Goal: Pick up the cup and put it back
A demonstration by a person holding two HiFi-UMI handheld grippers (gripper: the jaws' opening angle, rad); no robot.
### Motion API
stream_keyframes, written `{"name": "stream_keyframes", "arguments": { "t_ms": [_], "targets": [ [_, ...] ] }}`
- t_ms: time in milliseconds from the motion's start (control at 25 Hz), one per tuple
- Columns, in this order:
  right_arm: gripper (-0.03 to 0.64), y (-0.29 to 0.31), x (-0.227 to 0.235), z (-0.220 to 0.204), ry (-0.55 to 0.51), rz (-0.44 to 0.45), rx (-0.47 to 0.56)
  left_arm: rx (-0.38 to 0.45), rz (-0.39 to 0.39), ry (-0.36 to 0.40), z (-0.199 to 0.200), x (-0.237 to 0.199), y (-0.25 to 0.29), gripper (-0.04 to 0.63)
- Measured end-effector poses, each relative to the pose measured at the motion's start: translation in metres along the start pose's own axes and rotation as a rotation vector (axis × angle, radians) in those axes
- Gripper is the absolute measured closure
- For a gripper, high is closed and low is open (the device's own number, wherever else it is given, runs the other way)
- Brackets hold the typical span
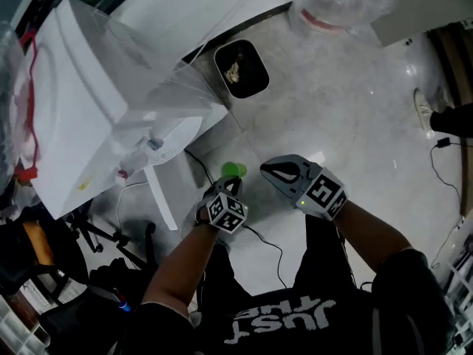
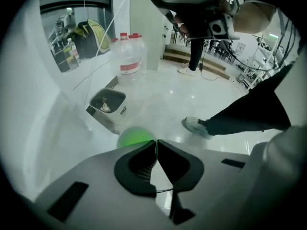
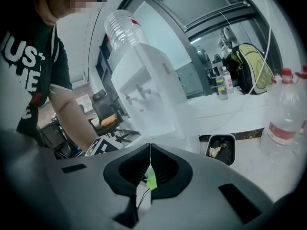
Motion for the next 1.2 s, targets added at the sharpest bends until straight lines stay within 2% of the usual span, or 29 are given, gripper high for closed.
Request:
{"name": "stream_keyframes", "arguments": {
  "t_ms": [160,400,640,800,920,1080,1200],
  "targets": [
    [0.583,-0.045,-0.053,0.073,-0.032,0.001,0.005,0.069,0.007,-0.04,0.041,0.021,-0.101,0.573],
    [0.583,-0.095,-0.128,0.19,-0.095,-0.016,0.052,0.186,0.071,-0.001,0.098,0.028,-0.261,0.574],
    [0.583,-0.125,-0.187,0.273,-0.198,-0.002,0.051,0.296,0.182,0.018,0.13,0.016,-0.385,0.574],
    [0.583,-0.137,-0.224,0.317,-0.263,0.023,0.059,0.35,0.24,0.011,0.143,0.013,-0.472,0.574],
    [0.583,-0.144,-0.243,0.347,-0.292,0.037,0.077,0.43,0.284,-0.01,0.145,0.004,-0.527,0.573],
    [0.583,-0.156,-0.27,0.385,-0.325,0.072,0.111,0.515,0.367,0.007,0.14,-0.001,-0.595,0.574],
    [0.583,-0.167,-0.295,0.419,-0.4,0.121,0.146,0.605,0.443,0.019,0.141,0.003,-0.655,0.574]
  ]
}}
Point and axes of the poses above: the fingertips, and each gripper's own axes: y forward along the fingers, x to its right, z out of its top, the point moved 7 cm from there along -y, backward along the fingers, and after that the axes turned 1 degree about -x, right-handed, at the moved point
